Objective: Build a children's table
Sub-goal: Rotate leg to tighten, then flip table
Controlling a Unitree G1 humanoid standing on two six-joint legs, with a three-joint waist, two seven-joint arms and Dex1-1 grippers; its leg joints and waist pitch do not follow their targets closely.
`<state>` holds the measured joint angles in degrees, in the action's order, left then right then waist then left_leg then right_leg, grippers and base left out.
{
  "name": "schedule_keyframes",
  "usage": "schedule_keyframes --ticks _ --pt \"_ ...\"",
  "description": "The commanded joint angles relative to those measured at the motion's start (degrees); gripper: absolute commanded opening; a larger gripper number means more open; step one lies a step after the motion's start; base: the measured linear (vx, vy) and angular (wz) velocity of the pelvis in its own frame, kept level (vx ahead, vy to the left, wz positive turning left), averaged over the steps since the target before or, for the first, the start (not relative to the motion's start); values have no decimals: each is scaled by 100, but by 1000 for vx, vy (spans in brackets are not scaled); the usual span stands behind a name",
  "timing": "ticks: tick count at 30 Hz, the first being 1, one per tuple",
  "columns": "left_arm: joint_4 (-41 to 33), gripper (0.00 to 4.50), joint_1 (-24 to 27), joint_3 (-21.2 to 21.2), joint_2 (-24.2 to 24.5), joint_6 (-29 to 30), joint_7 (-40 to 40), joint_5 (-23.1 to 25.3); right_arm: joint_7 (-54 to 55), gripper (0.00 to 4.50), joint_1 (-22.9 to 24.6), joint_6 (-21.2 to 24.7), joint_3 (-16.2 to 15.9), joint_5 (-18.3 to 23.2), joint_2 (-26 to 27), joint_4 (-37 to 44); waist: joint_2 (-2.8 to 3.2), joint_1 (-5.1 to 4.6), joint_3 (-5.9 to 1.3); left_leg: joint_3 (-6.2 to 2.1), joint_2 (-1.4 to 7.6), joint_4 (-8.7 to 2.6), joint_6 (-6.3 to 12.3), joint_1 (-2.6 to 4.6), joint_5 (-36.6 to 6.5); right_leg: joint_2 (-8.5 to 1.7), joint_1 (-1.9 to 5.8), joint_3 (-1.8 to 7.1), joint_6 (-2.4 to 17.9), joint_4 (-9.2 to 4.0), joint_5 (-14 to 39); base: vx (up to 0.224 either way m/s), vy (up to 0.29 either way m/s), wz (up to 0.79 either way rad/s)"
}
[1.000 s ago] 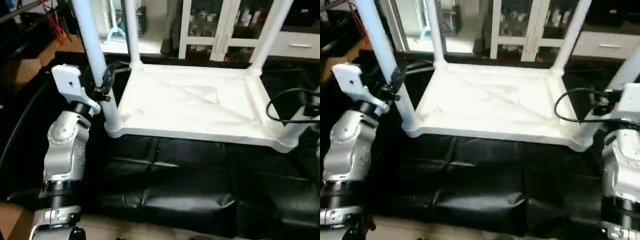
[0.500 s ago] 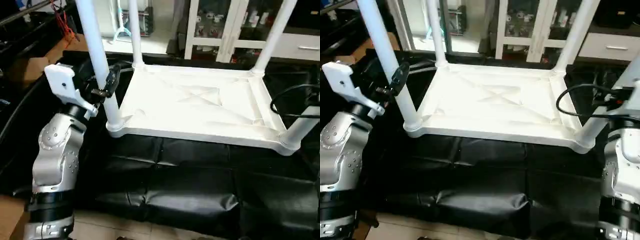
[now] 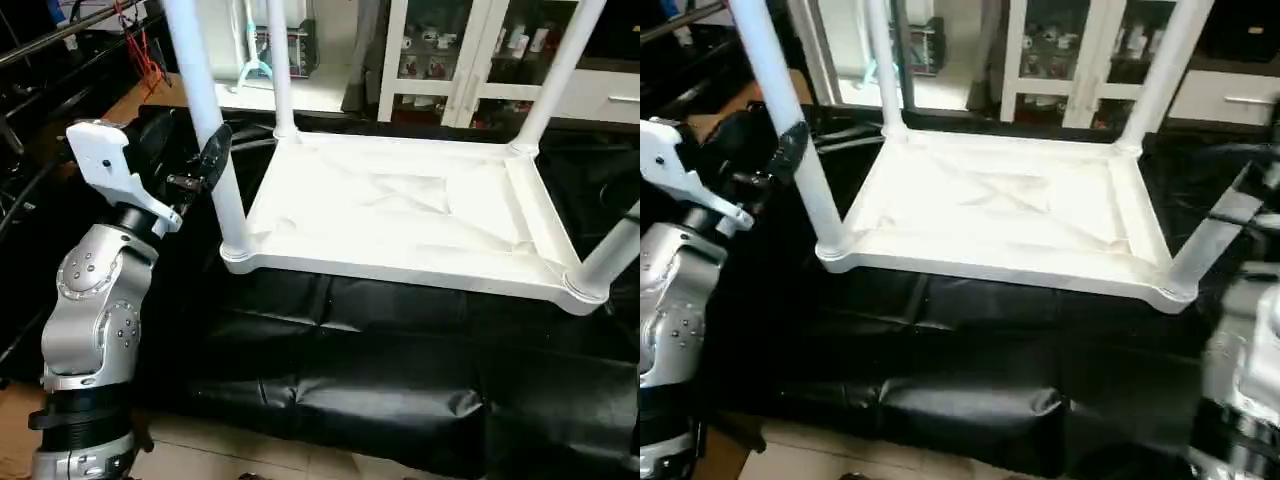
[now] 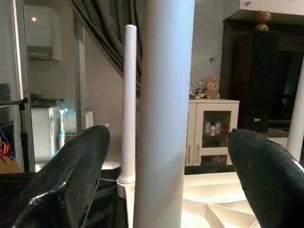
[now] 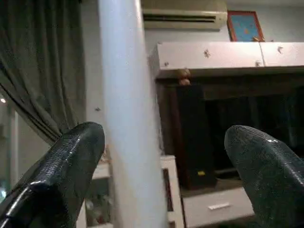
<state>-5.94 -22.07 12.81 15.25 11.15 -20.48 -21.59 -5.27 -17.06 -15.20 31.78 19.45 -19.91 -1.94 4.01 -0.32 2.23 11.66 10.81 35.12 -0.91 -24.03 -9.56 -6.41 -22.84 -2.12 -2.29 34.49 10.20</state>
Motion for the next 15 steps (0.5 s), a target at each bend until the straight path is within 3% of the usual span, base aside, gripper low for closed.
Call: schedule_keyframes --ticks 1,2,4,9,10,12,15 --pt "-63 440 10 -44 111 79 25 109 -40 445 214 -35 67 -84 12 317 -38 -13 -349 -106 123 -474 -21 245 -1983 -28 114 45 803 -459 1466 0 0 0" --pt "-64 440 -18 -33 142 124 39 84 -77 445 323 -26 59 -71 3 420 -13 -8 -343 -112 121 -477 -20 246 -1999 -33 109 46 790 -457 1497 0 0 0" --pt "-67 440 -57 12 158 207 76 14 -174 445 439 20 26 4 -5 545 -23 -16 -353 -112 115 -474 0 231 -1962 -33 124 45 767 -454 1495 0 0 0" --pt "-178 440 -182 336 97 581 171 -539 -980 445 1202 -150 -706 -50 -107 1389 -25 -13 -325 -127 121 -493 87 199 -1961 -43 120 43 721 -482 1727 0 0 0" --pt "-153 440 -198 353 85 589 197 -549 -997 445 1276 -159 -787 -54 -45 1439 -66 -50 -316 -132 127 -501 84 193 -2038 -44 108 39 708 -494 1840 0 0 0" --pt "-139 440 -206 361 78 592 211 -552 -1001 445 1311 -162 -824 -55 -12 1460 -42 -55 -310 -132 126 -499 75 218 -2122 -46 85 45 703 -503 1949 0 0 0" --pt "83 440 -447 269 93 753 297 -489 -843 445 1372 -132 -1109 -166 310 1506 -78 -80 -301 -146 125 -525 -27 219 -2274 -36 63 43 641 -518 2158 0 0 0"
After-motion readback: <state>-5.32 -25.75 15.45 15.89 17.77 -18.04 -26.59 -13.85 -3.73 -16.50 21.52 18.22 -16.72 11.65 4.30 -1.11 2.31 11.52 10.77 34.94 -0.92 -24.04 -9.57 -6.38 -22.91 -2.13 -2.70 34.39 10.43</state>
